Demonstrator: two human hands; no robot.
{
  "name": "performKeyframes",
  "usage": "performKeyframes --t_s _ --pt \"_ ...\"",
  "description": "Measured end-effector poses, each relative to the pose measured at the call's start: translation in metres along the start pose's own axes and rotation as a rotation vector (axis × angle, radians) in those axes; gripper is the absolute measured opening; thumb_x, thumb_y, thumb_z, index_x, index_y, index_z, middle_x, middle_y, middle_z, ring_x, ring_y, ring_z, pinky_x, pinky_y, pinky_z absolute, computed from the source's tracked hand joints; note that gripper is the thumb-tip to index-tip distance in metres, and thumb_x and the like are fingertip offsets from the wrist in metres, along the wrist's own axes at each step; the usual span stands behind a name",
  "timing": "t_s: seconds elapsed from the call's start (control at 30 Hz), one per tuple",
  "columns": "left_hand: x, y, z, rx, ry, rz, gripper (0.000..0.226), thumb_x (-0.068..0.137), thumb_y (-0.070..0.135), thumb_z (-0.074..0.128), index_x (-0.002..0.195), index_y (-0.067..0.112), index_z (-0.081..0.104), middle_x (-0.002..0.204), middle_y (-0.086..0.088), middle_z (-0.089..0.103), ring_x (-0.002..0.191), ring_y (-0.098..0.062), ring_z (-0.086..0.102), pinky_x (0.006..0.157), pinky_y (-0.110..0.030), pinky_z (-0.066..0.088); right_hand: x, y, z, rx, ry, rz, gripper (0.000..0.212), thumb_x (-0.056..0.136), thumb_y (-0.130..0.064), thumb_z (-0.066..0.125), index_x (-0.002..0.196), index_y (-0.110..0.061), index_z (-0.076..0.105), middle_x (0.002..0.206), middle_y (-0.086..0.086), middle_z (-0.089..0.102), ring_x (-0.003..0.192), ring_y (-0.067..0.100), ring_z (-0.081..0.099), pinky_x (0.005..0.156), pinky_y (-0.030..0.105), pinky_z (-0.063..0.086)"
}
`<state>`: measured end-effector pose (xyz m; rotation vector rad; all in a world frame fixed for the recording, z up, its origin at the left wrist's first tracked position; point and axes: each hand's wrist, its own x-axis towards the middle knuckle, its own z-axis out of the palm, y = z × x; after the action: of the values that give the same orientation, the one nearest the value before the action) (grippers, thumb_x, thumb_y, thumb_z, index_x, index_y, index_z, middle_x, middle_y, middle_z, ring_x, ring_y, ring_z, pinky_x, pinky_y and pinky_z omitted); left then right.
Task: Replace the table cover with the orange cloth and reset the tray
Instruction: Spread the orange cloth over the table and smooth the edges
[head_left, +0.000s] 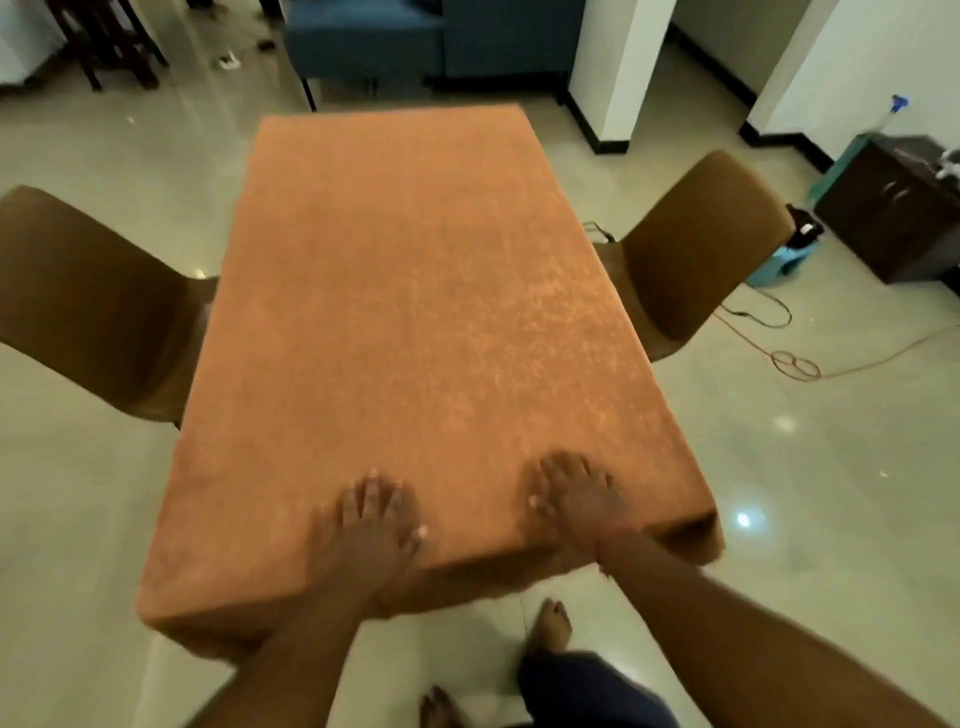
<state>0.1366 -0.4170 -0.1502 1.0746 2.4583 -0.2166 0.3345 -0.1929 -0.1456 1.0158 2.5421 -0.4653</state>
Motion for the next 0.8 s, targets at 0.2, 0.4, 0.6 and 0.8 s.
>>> performKeyframes --t_s 0.2,0.4,0.6,0.8 --pt "0.03 0.047 -0.019 0.015 0.021 0.015 0.079 0.093 0.069 0.026 0.156 0.03 -0.001 0.165 -0.004 -0.011 0.151 -0.034 -0.006 0.117 -0.06 0.001 0.028 0.044 -0.036 -0.051 0.022 -0.043 0.07 0.099 -0.06 0.034 0.157 -0.031 0.008 0.166 0.004 0.009 0.15 0.033 0.014 0.118 0.056 0.02" --pt "0.057 0.111 -0.021 0.005 0.055 -0.078 0.079 0.094 0.069 0.024 0.156 0.029 -0.002 0.165 -0.006 -0.011 0.151 -0.034 -0.005 0.119 -0.06 0.005 0.083 0.104 -0.06 -0.07 -0.017 -0.14 0.071 0.097 -0.059 0.039 0.156 -0.031 0.013 0.165 0.004 0.01 0.149 0.033 0.017 0.118 0.055 0.021" --pt "0.075 0.239 -0.004 -0.079 -0.006 -0.229 0.081 0.09 0.073 0.024 0.156 0.031 0.004 0.166 -0.002 -0.004 0.151 -0.032 0.002 0.117 -0.06 0.012 0.115 0.167 -0.072 -0.121 -0.077 -0.392 0.072 0.094 -0.057 0.044 0.155 -0.029 0.017 0.163 0.008 0.014 0.147 0.036 0.019 0.116 0.056 0.021" --pt "0.055 0.341 -0.004 -0.176 -0.03 -0.312 0.077 0.093 0.067 0.029 0.156 0.029 0.006 0.166 -0.004 -0.003 0.151 -0.032 0.0 0.117 -0.058 0.013 0.125 0.227 -0.092 -0.192 -0.149 -0.562 0.069 0.092 -0.057 0.046 0.151 -0.027 0.026 0.161 0.008 0.018 0.147 0.036 0.016 0.116 0.055 0.02"
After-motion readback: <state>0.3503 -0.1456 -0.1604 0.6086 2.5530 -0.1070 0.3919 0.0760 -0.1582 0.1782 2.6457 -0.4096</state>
